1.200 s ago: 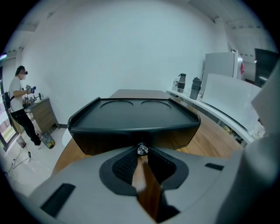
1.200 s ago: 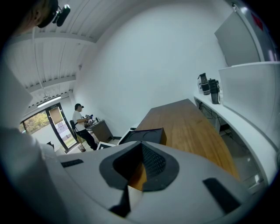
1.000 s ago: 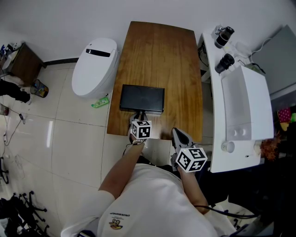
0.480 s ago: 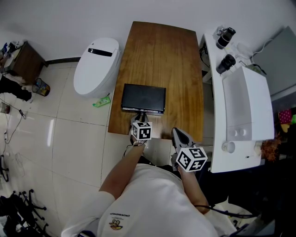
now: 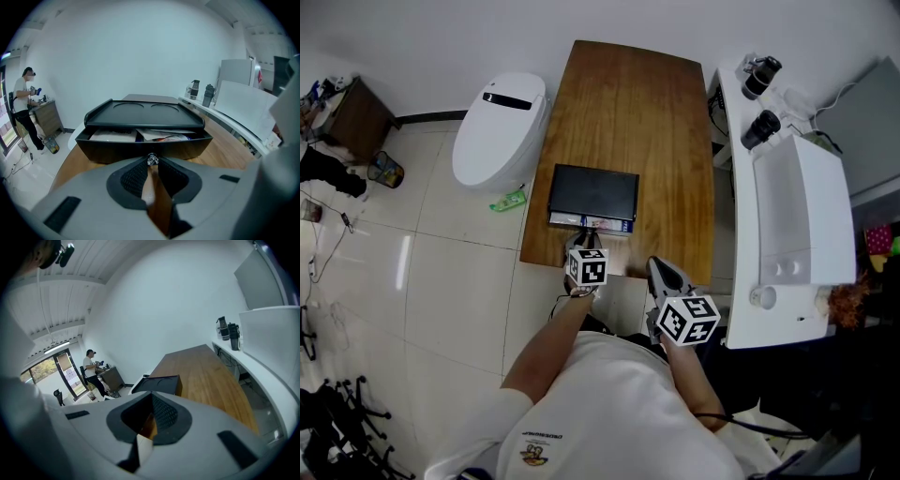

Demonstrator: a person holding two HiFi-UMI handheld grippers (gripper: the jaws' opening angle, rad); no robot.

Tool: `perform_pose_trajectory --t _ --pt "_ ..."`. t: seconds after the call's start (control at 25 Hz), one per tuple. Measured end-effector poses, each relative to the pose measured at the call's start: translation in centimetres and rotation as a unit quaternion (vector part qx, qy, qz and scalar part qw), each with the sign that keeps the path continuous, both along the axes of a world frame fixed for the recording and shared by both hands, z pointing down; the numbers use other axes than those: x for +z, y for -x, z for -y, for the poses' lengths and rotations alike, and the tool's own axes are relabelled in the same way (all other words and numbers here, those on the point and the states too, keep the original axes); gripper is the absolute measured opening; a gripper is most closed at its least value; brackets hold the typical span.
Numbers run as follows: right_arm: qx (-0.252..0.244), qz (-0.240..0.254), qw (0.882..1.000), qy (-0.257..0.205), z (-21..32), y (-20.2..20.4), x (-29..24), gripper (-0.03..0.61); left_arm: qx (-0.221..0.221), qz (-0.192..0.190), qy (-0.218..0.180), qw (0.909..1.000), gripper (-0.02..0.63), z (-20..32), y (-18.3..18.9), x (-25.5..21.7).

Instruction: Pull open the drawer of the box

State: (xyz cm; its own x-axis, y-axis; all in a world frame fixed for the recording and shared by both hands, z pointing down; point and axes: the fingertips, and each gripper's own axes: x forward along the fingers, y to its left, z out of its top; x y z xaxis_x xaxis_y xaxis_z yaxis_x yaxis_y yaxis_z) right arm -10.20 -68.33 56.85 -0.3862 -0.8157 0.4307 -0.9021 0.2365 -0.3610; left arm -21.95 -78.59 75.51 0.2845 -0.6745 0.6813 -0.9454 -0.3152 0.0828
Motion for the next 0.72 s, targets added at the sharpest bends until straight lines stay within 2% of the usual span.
perform_pose_trajectory --t 0.72 --pt "-0.028 0.001 1.000 0.011 -2.0 0.6 0.1 -0.014 -0.010 -0.002 0.008 0.9999 0.077 -3.7 0.5 0.4"
